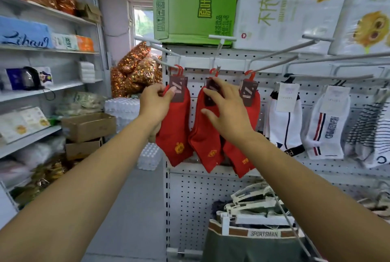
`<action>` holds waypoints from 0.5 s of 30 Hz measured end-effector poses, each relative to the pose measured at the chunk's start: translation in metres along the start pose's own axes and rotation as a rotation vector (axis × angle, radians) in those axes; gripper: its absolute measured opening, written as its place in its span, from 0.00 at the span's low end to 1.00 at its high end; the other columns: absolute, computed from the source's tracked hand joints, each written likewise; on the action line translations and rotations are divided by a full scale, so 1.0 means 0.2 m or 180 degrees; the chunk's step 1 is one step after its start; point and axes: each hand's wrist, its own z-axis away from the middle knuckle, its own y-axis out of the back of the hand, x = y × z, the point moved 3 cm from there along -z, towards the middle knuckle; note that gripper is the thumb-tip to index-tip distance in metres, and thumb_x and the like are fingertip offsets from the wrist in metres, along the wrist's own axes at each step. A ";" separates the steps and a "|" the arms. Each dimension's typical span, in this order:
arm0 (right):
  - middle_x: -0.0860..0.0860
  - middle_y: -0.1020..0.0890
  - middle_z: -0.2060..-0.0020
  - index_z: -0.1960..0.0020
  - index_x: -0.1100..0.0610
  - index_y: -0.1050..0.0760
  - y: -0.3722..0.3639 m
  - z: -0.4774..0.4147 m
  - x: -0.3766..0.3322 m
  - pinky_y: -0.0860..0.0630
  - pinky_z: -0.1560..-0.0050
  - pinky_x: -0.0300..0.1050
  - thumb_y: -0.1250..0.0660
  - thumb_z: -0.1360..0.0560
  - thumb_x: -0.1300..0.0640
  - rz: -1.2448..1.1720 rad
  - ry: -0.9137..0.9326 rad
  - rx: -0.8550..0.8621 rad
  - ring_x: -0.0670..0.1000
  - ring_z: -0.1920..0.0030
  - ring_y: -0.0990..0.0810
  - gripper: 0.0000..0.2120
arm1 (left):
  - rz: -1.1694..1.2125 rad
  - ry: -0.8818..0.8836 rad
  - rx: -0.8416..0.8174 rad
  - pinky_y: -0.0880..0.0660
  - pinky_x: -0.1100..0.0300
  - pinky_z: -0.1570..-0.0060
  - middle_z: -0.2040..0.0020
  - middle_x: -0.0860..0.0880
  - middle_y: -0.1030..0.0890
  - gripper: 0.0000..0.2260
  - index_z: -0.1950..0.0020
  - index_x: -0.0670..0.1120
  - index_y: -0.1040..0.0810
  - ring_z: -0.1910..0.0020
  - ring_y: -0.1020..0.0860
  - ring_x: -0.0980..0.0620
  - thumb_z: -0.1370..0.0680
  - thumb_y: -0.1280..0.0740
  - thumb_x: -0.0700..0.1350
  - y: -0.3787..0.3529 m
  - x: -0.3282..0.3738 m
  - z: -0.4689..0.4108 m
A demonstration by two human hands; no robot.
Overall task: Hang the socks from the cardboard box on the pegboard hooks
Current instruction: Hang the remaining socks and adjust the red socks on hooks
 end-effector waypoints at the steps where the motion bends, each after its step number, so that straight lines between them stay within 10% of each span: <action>1: 0.57 0.35 0.24 0.28 0.57 0.27 -0.01 -0.01 0.00 0.36 0.27 0.58 0.27 0.24 0.51 0.0131 0.0013 -0.0046 0.61 0.27 0.35 0.27 | 0.0026 0.0033 -0.0078 0.23 0.48 0.56 0.55 0.36 0.17 0.15 0.55 0.37 0.18 0.59 0.21 0.40 0.20 0.30 0.49 0.00 -0.01 -0.02; 9: 0.57 0.46 0.20 0.24 0.49 0.34 -0.09 0.02 0.03 0.37 0.26 0.63 0.25 0.30 0.42 0.0870 0.0273 -0.0279 0.64 0.24 0.41 0.39 | 0.0093 0.0096 -0.0378 0.23 0.48 0.54 0.59 0.47 0.21 0.10 0.60 0.49 0.24 0.58 0.22 0.47 0.20 0.30 0.49 -0.02 -0.06 -0.10; 15: 0.59 0.46 0.19 0.23 0.48 0.35 -0.12 0.04 0.02 0.40 0.25 0.65 0.23 0.32 0.41 0.1135 0.0270 -0.0306 0.64 0.22 0.43 0.42 | 0.0382 0.0425 -0.0550 0.21 0.44 0.44 0.45 0.44 0.20 0.13 0.41 0.45 0.28 0.45 0.19 0.44 0.19 0.32 0.52 -0.06 -0.13 -0.03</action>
